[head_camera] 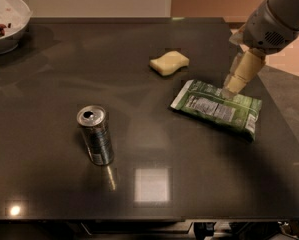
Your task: Move sponge near redbull can
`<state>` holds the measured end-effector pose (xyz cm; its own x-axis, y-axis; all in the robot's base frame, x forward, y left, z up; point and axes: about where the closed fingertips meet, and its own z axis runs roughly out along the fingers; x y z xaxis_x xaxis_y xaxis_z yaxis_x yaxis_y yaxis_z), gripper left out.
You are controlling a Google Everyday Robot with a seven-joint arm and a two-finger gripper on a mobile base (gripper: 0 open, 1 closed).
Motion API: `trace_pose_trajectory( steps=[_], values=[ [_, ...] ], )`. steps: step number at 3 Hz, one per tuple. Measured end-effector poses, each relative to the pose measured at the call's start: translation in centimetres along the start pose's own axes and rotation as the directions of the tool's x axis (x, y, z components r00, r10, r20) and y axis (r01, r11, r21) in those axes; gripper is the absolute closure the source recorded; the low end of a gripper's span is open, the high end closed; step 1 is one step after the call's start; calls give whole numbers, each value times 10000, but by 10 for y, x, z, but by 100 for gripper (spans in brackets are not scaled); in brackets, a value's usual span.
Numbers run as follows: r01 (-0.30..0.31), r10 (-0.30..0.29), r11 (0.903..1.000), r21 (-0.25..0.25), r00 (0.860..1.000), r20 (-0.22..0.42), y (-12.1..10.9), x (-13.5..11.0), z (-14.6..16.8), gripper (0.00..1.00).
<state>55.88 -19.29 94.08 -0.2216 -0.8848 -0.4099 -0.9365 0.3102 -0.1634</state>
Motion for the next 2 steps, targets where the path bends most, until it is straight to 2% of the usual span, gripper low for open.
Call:
trace_pose_trajectory(
  steps=[2],
  values=[
    [-536,564,9983,-249,9901,1285,-64,-46,66,0]
  ],
)
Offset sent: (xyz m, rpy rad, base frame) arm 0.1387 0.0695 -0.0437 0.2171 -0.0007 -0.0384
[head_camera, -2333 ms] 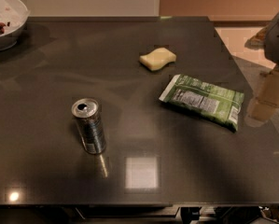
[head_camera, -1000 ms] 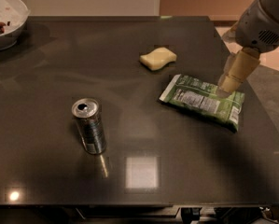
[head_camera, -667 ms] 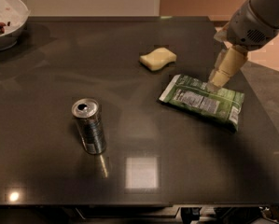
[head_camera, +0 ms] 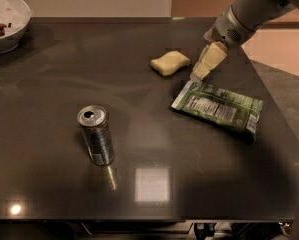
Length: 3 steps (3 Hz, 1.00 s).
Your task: Move sponge near redbull can
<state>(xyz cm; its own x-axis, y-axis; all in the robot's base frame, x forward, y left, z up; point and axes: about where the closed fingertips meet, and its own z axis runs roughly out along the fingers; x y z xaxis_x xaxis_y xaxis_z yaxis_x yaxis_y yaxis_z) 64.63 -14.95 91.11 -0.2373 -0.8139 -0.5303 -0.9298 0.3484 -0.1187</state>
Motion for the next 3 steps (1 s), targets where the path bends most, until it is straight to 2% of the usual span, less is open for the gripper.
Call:
trace_pose_trajectory(
  steps=[1,3],
  values=[
    [-201,206,9996,-187,9993,301,-18,-18,31,0],
    [-728,747,9962,-479,9964,393,-42,-29,84,0]
  ],
)
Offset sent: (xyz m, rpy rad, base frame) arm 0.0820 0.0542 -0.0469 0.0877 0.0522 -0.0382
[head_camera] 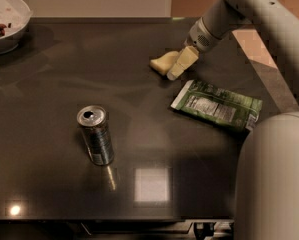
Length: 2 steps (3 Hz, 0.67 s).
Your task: Move sponge near redbull can
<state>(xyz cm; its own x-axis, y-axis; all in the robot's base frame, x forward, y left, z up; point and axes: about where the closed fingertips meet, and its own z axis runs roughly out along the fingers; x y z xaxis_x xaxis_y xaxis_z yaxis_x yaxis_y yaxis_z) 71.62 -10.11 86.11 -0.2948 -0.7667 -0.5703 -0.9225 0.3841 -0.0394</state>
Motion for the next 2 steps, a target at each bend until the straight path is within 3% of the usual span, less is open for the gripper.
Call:
trace_pose_trajectory(
  steps=[1,2],
  values=[
    [-192,192,9998,-62,9998,-59,-9,-1,17,0],
    [-293,292,9994,-164,9996,-68,-13,-3,25,17]
  ],
)
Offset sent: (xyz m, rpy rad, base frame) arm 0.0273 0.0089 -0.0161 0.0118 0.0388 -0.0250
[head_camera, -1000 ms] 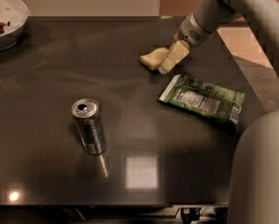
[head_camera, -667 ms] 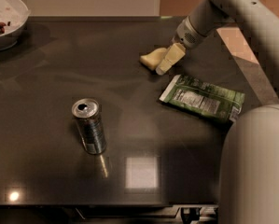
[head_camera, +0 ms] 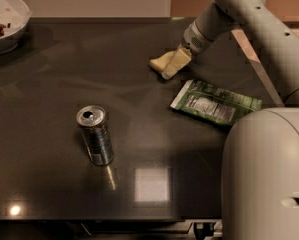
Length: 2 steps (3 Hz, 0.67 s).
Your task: Move sponge near redbull can
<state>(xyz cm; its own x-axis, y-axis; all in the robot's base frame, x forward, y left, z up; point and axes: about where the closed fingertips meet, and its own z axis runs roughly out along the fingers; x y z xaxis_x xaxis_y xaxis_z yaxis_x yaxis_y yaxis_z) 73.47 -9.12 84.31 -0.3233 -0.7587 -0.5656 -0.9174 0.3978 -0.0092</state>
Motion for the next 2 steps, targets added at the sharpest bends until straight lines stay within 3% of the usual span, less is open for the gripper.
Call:
trace_pose_trajectory(
  steps=[2],
  values=[
    [111,-101,9995,-308,9994,337,4,-6,0,64]
  ],
)
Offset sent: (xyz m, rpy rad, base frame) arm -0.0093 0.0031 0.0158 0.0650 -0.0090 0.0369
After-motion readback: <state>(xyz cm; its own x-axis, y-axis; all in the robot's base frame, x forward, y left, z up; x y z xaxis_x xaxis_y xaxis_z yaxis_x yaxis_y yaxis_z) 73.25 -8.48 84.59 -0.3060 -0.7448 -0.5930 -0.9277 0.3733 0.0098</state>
